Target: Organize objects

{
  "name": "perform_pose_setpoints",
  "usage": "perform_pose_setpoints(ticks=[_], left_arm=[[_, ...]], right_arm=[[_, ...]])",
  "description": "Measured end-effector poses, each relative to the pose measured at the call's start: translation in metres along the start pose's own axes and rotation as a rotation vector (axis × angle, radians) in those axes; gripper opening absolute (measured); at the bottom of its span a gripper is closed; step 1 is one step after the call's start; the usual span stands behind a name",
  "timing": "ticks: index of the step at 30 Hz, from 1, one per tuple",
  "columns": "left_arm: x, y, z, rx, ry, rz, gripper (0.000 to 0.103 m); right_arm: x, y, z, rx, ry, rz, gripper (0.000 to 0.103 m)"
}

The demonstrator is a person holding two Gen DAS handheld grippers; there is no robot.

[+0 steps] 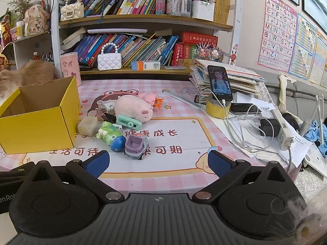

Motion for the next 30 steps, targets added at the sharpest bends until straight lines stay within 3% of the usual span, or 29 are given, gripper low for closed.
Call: perform_pose_setpoints(ticks=[30], left_arm=[[-0.0012, 0.0079, -0.003, -0.02, -0.004, -0.007, 0.103]], right_arm=[[0.0001, 0.002, -0.0014, 0.0, -0.001, 0.0, 0.103]])
Point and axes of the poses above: each gripper's, at about its wrist camera, not at the fingertips, and y roughly the way its jaws point, z to its right, x to its underside, the point moved 10 cm from there along y, roughly the way its jaws point, and after that the axes turned 11 degrees about z, right-handed, at the moved point
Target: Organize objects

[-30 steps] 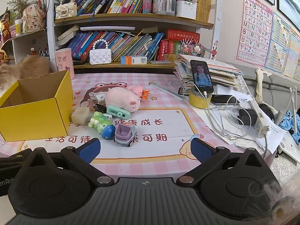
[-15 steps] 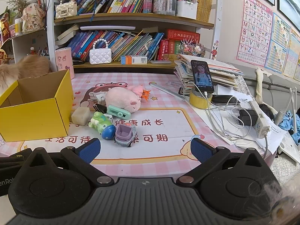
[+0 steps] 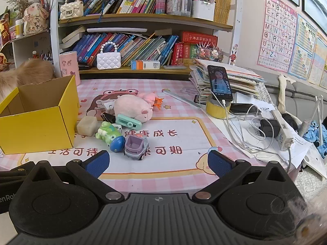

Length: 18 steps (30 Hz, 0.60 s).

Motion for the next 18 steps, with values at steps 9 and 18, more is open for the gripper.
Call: perform_pose_setpoints(ticks=[9, 18], left_arm=[[0.0008, 0.0, -0.0006, -0.002, -0.004, 0.002, 0.103], [0.0009, 0.0001, -0.0005, -0.002, -0.004, 0.002, 0.103]], right_arm=[[0.0, -0.0005, -0.0008, 0.0, 0.0, 0.0, 0.103], [-0.0008, -0.0008, -0.0014, 0.0, -0.001, 0.0, 0.103]])
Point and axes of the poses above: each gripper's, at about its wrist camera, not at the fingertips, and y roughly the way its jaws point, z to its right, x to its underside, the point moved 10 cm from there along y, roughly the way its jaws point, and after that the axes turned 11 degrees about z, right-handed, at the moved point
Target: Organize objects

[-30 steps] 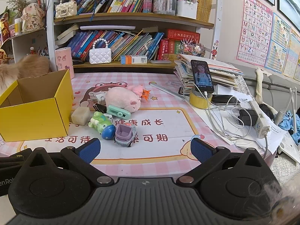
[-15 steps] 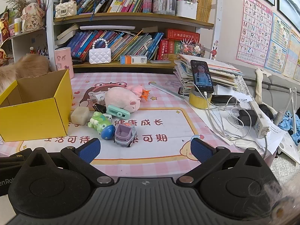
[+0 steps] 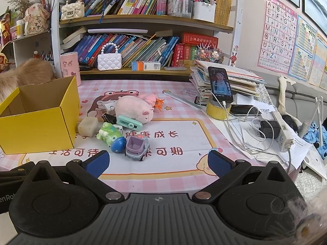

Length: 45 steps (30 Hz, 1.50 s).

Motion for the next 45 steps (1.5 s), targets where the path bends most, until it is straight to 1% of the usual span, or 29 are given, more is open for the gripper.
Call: perform_pose_setpoints(ticks=[10, 17, 26, 34, 41, 45], left_arm=[[-0.002, 0.003, -0.004, -0.008, -0.029, -0.009, 0.103], [-0.004, 0.011, -0.004, -0.031, -0.038, -0.012, 0.103], [-0.005, 0.028, -0.003, -0.058, -0.083, -0.05, 0.103], [-0.006, 0.045, 0.01, -0.08, -0.12, -0.087, 0.103], [-0.001, 0.059, 0.017, -0.114, -0.21, -0.136, 0.103], [0.003, 0.061, 0.016, -0.169, -0.247, -0.154, 0.103]], right_arm=[[-0.002, 0.005, -0.003, -0.012, -0.015, -0.012, 0.103], [-0.007, 0.017, -0.005, -0.029, -0.013, -0.012, 0.103], [-0.012, 0.046, -0.015, -0.102, -0.042, -0.037, 0.103], [-0.015, 0.079, -0.012, -0.171, -0.058, -0.075, 0.103], [-0.007, 0.117, -0.009, -0.252, -0.065, -0.161, 0.101], [0.002, 0.14, -0.014, -0.325, -0.074, -0.209, 0.098]])
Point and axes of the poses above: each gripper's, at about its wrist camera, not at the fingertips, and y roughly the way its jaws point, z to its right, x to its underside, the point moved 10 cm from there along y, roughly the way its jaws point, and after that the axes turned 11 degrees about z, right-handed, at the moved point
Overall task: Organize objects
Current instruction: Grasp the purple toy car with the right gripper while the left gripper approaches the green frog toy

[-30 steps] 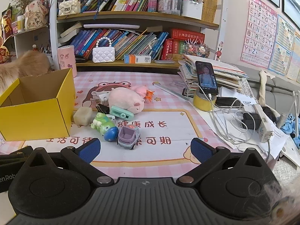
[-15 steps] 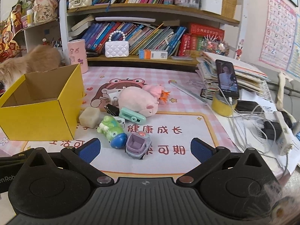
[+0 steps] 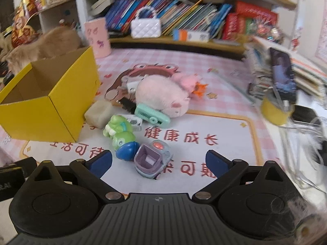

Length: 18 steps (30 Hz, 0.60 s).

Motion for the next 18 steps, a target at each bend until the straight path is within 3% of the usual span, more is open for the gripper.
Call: perform_pose_setpoints(ticks=[10, 16, 18], left_arm=[[0.004, -0.004, -0.006, -0.126, -0.064, -0.031, 0.103], [0.003, -0.001, 0.009, -0.132, -0.063, -0.038, 0.103], [0.001, 0.002, 0.017, -0.117, -0.061, -0.038, 0.103]], right_arm=[[0.036, 0.057, -0.013, -0.153, -0.254, -0.093, 0.087], [0.041, 0.065, -0.011, -0.215, -0.306, -0.09, 0.06], [0.038, 0.066, -0.006, -0.234, -0.294, -0.1, 0.06]])
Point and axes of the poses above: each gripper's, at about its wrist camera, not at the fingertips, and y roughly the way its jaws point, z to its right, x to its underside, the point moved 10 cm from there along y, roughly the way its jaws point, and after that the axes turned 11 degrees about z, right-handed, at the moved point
